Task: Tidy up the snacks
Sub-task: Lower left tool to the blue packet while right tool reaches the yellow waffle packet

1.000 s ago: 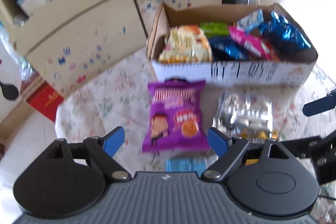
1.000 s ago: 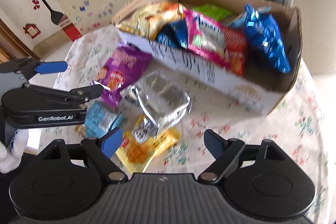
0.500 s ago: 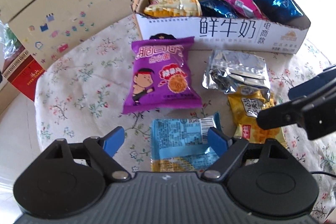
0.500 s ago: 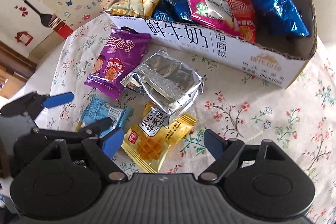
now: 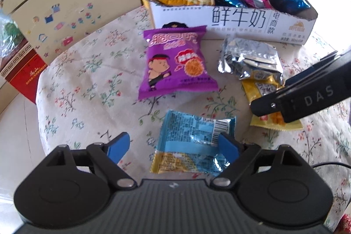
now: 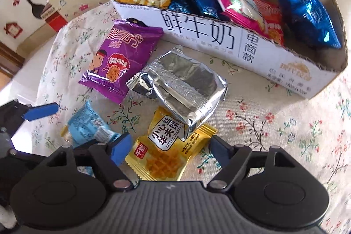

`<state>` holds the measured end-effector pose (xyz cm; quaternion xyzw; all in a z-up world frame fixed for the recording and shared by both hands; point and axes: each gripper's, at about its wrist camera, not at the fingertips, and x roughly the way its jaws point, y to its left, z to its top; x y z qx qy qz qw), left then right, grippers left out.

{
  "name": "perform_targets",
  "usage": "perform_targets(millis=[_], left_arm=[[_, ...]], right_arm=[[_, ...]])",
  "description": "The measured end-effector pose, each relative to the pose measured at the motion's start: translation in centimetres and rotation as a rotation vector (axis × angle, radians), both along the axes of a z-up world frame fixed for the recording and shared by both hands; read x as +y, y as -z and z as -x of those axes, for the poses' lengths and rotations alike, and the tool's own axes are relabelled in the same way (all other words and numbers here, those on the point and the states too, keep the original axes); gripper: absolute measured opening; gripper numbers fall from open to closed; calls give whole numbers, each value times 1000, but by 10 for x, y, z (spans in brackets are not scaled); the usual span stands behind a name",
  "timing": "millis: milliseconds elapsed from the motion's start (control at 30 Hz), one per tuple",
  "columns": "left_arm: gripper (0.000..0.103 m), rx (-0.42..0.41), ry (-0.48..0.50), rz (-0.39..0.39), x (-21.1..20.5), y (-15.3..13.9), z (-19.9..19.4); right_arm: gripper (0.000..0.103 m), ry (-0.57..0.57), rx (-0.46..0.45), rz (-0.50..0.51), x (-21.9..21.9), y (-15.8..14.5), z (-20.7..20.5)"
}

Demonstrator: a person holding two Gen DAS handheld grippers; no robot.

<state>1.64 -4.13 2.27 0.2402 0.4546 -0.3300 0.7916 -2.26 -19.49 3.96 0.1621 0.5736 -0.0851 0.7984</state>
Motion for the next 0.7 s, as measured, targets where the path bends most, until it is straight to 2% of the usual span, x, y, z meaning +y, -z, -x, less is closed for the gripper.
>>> perform_targets(millis=[167, 267, 467, 700], left_arm=[[86, 18, -33, 8, 8, -1, -1], [86, 54, -85, 42, 14, -5, -4], [86, 174, -237, 115, 25, -8, -12], [86, 218, -370, 138, 20, -5, -18]], right_arm=[[72, -60, -19, 29, 1, 1, 5], [66, -79, -17, 35, 1, -2, 12], [64, -170, -31, 164, 11, -14, 25], [67, -132, -37, 107, 1, -11, 28]])
